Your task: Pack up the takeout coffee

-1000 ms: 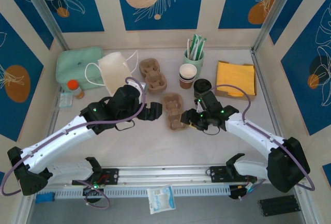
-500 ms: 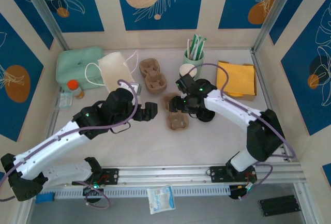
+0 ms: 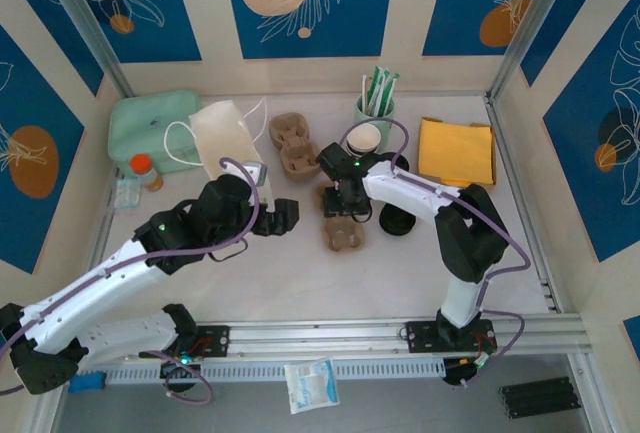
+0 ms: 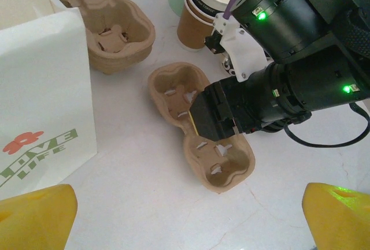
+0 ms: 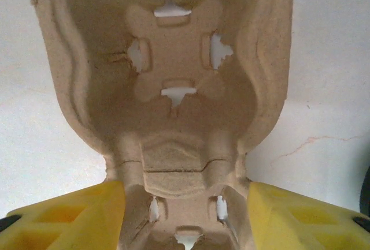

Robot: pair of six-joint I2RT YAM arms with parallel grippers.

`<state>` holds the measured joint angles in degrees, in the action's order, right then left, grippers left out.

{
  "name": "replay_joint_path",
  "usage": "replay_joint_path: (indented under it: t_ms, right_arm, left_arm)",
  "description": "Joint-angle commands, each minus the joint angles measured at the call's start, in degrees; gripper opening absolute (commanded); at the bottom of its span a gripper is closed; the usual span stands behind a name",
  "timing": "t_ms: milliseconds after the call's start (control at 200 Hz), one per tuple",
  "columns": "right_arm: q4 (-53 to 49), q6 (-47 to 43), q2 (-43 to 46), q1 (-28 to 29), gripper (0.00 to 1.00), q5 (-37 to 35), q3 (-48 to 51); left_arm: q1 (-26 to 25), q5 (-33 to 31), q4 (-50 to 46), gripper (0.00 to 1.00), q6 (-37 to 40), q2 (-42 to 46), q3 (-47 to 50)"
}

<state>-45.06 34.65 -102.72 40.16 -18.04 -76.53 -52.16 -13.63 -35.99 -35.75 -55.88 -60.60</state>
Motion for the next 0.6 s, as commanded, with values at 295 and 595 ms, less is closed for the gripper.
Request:
replay_joint_path:
  t_ms: [295, 595]
  right_arm:
    - [-0.9, -1.9, -4.2, 0.4, 0.58, 0.0, -3.2]
    - [-0.1, -3.2, -5.3, 0.5, 0.52, 0.6, -3.0]
  left_arm:
    - [-0.3, -1.4, -0.4, 0.99, -0.2, 0.9, 0.0]
    - [-0.3, -1.1, -0.5, 0.99, -0.1, 0.5, -0.2]
